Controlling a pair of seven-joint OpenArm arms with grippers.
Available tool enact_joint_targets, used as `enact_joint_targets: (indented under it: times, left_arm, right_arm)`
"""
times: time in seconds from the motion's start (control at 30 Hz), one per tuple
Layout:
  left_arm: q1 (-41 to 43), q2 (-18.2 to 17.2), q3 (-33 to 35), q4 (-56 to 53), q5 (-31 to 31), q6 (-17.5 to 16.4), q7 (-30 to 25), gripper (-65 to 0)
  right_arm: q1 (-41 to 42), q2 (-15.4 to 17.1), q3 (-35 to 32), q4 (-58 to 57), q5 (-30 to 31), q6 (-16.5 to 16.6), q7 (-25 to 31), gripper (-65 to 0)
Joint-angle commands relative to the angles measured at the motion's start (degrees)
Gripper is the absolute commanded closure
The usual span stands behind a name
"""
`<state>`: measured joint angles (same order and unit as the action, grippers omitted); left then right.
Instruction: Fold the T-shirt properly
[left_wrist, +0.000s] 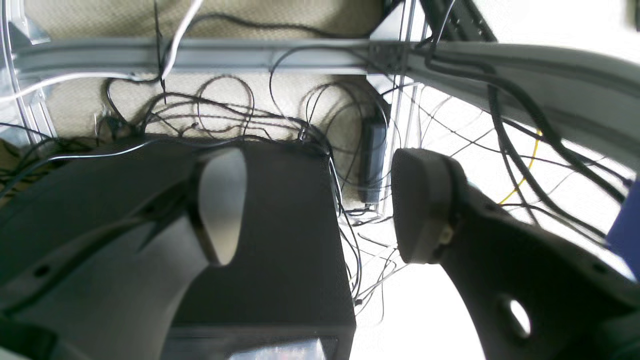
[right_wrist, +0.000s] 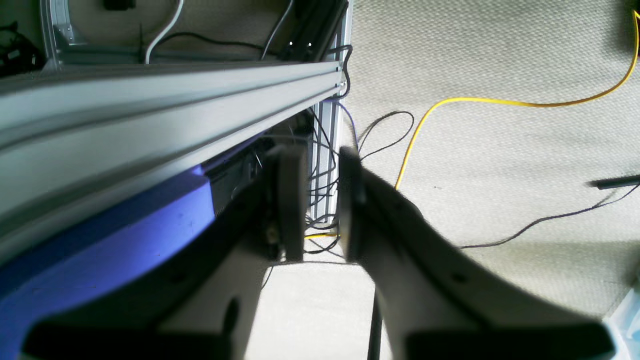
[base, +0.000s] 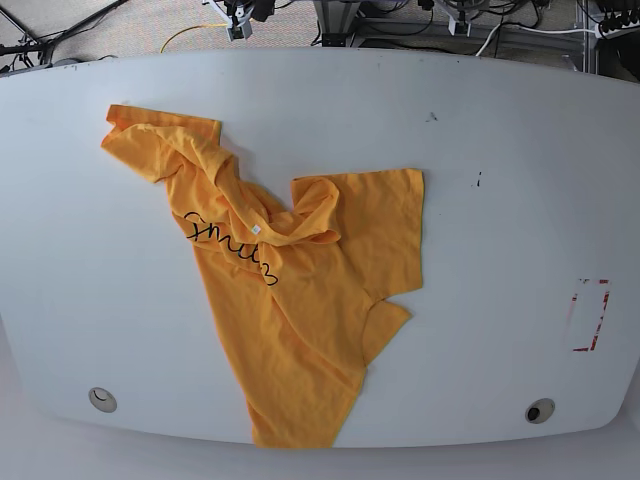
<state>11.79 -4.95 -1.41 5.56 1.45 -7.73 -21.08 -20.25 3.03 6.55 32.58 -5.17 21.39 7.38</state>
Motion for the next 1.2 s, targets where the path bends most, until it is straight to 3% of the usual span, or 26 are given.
enact_joint_targets:
  times: [0.0, 0.17, 0.6, 1.17]
  left_arm:
    - [1.2, -0.3, 0.0, -0.1, 0.0, -0.2, -2.0, -41.1]
    - [3.7, -0.3, -0.1, 1.6, 0.0, -0.2, -3.6, -41.1]
    - [27.1, -2.3, -0.6, 39.3, 0.0, -0.2, -3.3, -41.4]
    - [51.0, -2.0, -13.6, 76.2, -0.1, -0.3, -3.4, -41.4]
  right_arm:
    - [-3.9, 0.3, 0.1, 4.6, 0.3, -0.8, 0.1, -10.1]
    - [-10.3, 0.3, 0.1, 15.7, 0.3, -1.8, -2.7, -10.1]
    - [-27.2, -0.3, -0.2, 44.8, 0.4, -1.5, -10.0, -10.1]
    - [-46.3, 0.1, -0.1, 71.2, 0.4, -1.4, -10.8, -10.1]
